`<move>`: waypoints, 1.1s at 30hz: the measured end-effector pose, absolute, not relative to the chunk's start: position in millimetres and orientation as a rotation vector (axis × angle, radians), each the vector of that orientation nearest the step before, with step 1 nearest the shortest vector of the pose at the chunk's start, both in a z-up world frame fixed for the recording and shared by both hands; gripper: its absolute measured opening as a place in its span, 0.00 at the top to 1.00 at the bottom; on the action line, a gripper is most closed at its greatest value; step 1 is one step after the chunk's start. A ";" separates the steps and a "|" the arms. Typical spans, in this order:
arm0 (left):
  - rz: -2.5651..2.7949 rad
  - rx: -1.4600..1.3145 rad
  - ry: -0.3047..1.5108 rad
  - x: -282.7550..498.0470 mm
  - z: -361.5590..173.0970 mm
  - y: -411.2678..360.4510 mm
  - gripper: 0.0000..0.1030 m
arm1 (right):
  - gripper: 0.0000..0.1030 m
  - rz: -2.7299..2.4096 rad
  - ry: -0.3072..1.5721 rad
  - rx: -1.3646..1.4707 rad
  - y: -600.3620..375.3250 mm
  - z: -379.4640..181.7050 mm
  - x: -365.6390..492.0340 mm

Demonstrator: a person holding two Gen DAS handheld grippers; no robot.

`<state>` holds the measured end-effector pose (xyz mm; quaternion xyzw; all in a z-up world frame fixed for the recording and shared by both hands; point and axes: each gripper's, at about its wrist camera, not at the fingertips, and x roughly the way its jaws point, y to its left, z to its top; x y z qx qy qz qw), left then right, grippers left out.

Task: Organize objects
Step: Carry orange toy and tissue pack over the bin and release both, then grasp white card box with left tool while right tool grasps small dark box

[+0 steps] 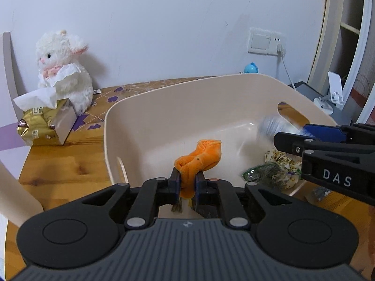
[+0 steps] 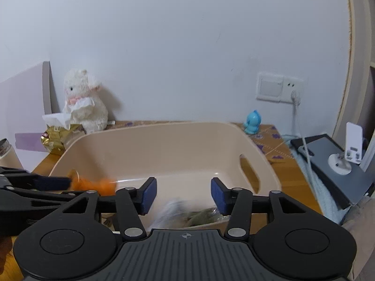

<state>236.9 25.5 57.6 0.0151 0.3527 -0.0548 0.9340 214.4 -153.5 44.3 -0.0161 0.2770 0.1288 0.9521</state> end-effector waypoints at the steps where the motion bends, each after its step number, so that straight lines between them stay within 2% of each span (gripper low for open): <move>1: -0.113 0.024 0.719 233.9 60.9 26.2 0.70 | 0.42 0.259 0.551 -0.033 -157.6 47.8 209.4; 3: -0.104 0.016 0.698 224.7 69.6 25.7 0.37 | 0.36 0.250 0.527 -0.038 -166.8 54.2 199.3; 5: -0.093 0.022 0.668 213.5 79.1 25.1 0.27 | 0.33 0.236 0.512 -0.049 -178.2 58.0 189.4; 12: -0.115 0.015 0.667 178.7 94.8 14.5 0.17 | 0.28 0.167 0.551 -0.109 -223.1 47.4 167.3; 22: -0.164 -0.001 0.750 151.9 58.8 -21.5 0.14 | 0.27 0.111 0.670 -0.158 -259.9 3.3 167.6; 33: -0.155 -0.041 0.824 188.9 3.6 -62.1 0.13 | 0.25 0.100 0.755 -0.162 -271.8 -37.9 179.0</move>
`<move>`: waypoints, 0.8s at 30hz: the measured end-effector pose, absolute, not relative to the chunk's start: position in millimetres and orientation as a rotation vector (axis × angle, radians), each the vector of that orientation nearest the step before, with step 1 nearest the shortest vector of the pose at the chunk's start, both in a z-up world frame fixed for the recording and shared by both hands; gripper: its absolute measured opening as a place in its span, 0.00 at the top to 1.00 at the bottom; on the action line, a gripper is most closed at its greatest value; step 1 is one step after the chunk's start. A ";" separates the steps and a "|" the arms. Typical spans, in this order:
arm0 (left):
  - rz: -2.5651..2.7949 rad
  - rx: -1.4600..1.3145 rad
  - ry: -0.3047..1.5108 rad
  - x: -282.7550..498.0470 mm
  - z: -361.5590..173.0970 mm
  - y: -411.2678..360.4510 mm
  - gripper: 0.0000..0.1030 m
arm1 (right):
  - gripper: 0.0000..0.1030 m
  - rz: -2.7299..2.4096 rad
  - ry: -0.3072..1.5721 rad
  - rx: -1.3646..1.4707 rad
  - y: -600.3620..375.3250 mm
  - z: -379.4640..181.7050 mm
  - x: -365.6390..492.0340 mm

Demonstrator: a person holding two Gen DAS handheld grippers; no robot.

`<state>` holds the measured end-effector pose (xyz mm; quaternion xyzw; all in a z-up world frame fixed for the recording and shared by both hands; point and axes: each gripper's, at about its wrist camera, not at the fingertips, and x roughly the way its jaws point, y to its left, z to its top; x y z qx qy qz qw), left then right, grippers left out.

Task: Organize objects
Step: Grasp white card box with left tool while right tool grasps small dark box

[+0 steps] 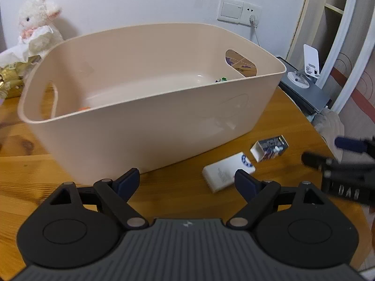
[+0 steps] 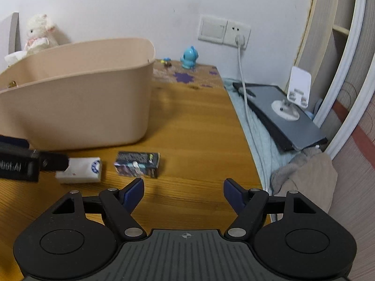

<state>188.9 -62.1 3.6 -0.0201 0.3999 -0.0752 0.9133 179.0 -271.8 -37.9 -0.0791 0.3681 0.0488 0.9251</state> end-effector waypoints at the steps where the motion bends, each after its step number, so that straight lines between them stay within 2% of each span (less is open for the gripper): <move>1: -0.160 -0.051 0.826 193.0 1.6 -65.6 0.12 | 0.25 0.100 0.762 -0.159 -272.3 -40.9 180.6; 10: -0.181 -0.118 0.873 220.4 -15.9 -99.9 0.11 | 0.24 0.112 0.782 -0.164 -269.9 -52.2 184.4; 16: -0.137 -0.045 0.861 223.8 -29.0 -115.6 0.07 | 0.17 0.123 0.776 -0.176 -267.1 -53.3 186.1; 24: -0.015 0.017 0.881 216.9 -33.3 -95.2 0.06 | 0.12 0.147 0.747 -0.166 -252.9 -58.2 197.7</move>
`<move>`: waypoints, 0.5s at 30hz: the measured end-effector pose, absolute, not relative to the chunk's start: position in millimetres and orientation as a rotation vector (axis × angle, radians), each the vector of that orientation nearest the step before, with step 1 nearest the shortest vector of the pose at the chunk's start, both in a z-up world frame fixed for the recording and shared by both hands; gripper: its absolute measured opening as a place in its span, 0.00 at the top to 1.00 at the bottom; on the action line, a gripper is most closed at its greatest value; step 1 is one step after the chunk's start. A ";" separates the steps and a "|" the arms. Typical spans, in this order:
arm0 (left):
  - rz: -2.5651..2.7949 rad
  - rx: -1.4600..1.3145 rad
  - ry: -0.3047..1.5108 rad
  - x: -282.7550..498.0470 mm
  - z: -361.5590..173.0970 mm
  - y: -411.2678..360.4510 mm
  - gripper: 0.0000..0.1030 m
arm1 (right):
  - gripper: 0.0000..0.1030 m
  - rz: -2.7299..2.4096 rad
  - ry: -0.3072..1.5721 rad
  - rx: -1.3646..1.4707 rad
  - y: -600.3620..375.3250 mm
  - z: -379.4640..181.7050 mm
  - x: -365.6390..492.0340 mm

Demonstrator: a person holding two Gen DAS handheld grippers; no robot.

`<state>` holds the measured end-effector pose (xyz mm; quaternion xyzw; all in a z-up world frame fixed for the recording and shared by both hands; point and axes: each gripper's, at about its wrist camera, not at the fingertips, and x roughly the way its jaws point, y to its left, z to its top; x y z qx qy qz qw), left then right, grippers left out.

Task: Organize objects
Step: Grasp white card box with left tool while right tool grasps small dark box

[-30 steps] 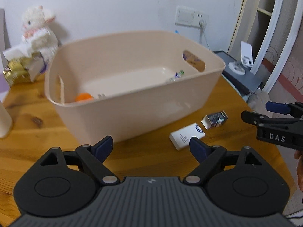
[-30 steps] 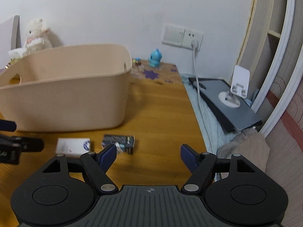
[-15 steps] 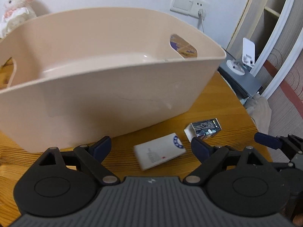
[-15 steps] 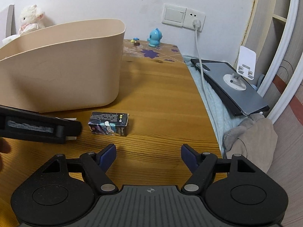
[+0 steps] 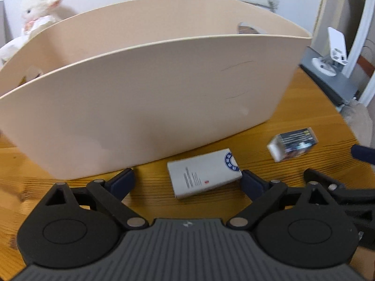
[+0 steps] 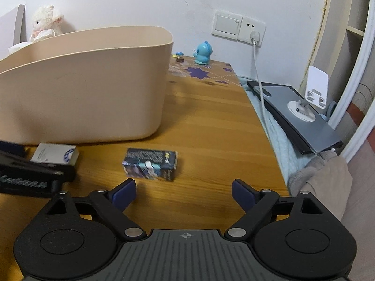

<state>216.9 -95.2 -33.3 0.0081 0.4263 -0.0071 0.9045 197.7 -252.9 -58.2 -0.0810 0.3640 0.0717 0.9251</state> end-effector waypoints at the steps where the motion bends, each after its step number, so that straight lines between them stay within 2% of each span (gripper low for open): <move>1: -0.005 0.013 0.882 216.2 -33.4 -91.4 0.06 | 0.12 0.151 0.748 -0.156 -251.5 -59.2 200.1; 7: 0.003 -0.081 0.885 209.3 -28.9 -67.3 0.06 | 0.12 0.171 0.751 -0.143 -237.3 -64.8 208.7; 10: 0.008 -0.094 0.879 211.1 -28.9 -63.8 0.07 | 0.16 0.164 0.739 -0.142 -232.9 -64.5 210.8; 13: 0.014 -0.065 0.864 211.3 -30.6 -66.4 0.08 | 0.25 0.176 0.749 -0.107 -232.5 -63.8 212.9; 15: 0.023 -0.052 0.858 210.7 -31.0 -68.6 0.11 | 0.37 0.187 0.748 -0.102 -230.2 -62.3 211.3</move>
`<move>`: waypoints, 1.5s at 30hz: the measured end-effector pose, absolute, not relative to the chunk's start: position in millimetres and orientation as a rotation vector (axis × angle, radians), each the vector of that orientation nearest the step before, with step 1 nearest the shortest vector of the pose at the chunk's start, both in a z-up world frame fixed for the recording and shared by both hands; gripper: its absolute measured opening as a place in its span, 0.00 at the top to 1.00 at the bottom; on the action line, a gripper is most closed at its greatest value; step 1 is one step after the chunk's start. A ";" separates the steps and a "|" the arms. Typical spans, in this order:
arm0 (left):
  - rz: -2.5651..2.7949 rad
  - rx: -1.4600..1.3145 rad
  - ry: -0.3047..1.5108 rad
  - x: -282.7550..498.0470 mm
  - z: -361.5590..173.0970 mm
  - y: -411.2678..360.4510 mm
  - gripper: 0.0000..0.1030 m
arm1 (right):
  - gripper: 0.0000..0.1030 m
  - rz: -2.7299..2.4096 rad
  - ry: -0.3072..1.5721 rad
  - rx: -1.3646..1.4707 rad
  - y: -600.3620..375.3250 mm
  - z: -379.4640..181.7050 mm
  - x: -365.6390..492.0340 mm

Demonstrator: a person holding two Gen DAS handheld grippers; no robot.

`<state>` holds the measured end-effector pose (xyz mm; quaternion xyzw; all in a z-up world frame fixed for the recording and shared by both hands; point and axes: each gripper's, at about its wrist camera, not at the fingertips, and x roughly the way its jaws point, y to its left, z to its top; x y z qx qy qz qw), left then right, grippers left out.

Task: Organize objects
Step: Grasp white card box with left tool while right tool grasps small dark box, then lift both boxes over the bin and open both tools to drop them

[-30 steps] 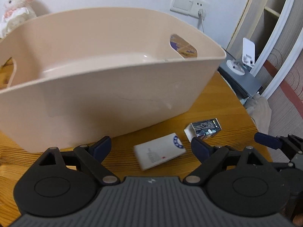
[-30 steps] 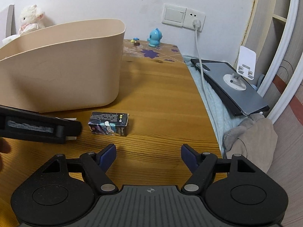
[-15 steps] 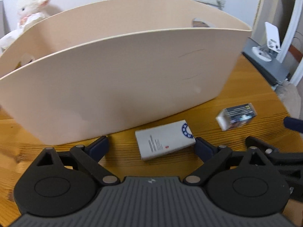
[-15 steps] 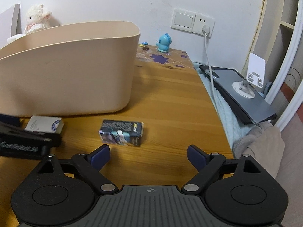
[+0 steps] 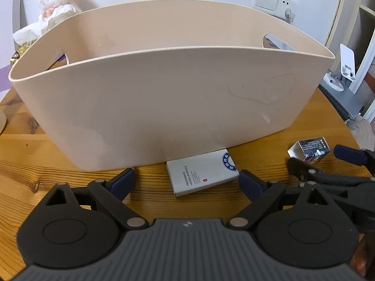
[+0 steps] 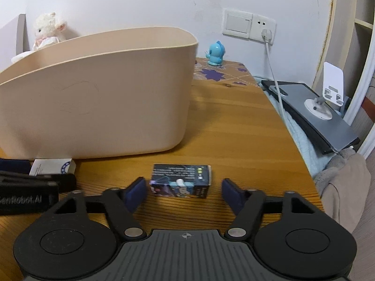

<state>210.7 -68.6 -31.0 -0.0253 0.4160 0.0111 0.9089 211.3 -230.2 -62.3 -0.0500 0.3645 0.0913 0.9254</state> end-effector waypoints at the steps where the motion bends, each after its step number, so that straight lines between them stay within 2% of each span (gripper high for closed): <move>1: 0.030 -0.047 0.853 209.8 -31.2 -66.2 0.14 | 0.40 0.194 0.746 -0.105 -228.7 -61.8 209.9; 3: 0.045 -0.051 0.841 204.9 -30.1 -60.9 0.26 | 0.51 0.197 0.741 -0.126 -223.7 -60.3 206.3; 5: 0.053 -0.068 0.835 202.9 -28.3 -55.5 0.37 | 0.54 0.190 0.731 -0.158 -218.0 -59.7 202.0; 14: 0.009 -0.076 0.828 196.3 -28.4 -50.4 0.38 | 0.55 0.192 0.728 -0.154 -213.5 -51.9 187.0; 26: -0.027 -0.144 0.840 175.6 -18.1 -27.0 0.38 | 0.55 0.226 0.628 -0.157 -202.6 -7.6 146.9; 45: -0.021 -0.085 0.552 140.7 84.8 4.9 0.38 | 0.55 0.274 0.368 -0.122 -172.1 73.5 145.3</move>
